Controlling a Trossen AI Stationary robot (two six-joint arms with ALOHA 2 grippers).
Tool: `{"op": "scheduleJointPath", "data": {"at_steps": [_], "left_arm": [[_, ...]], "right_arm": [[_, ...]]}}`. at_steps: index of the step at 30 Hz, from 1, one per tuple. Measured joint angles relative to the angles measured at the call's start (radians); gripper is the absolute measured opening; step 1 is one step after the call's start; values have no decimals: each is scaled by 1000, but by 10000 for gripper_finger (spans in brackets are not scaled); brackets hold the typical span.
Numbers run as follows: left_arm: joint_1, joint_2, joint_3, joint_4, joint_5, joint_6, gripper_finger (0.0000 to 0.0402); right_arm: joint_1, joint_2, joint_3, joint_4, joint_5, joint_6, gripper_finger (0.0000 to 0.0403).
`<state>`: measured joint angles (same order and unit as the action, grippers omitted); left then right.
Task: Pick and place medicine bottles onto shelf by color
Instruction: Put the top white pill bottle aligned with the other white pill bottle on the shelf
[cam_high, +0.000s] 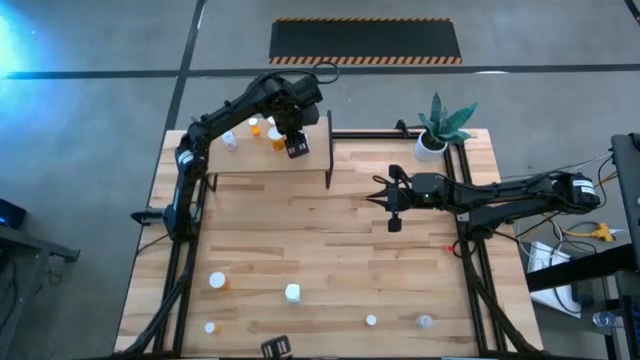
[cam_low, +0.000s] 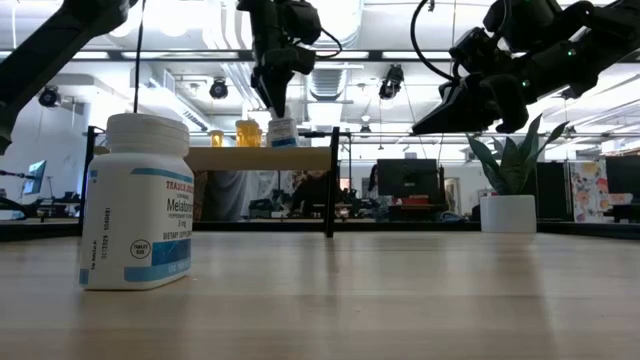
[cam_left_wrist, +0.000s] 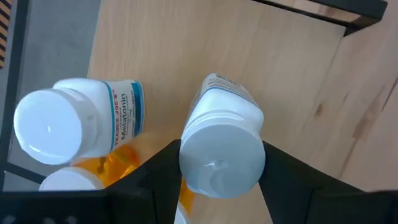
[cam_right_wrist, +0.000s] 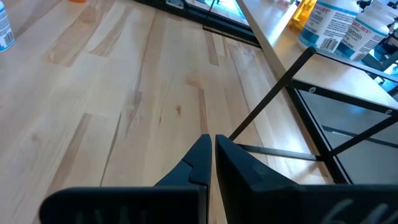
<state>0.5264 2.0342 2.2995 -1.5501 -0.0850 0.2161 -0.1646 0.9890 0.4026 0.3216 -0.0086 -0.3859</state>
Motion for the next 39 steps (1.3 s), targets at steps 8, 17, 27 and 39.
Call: {"op": "scheduleJointPath", "data": {"at_steps": [8,17,27,39], "left_arm": [[9,0,-1,21,-2,0,178],[25,0,-4,23,-32,0,182],[28,0,-9,49,-33,2,183],[37,-2,-16,50,-32,1,194]], "right_arm": [[0,0,0,1,0,0,13],[0,0,0,1,0,0,13],[0,0,0,0,0,0,13],[0,0,0,-2,0,0,13]]}}
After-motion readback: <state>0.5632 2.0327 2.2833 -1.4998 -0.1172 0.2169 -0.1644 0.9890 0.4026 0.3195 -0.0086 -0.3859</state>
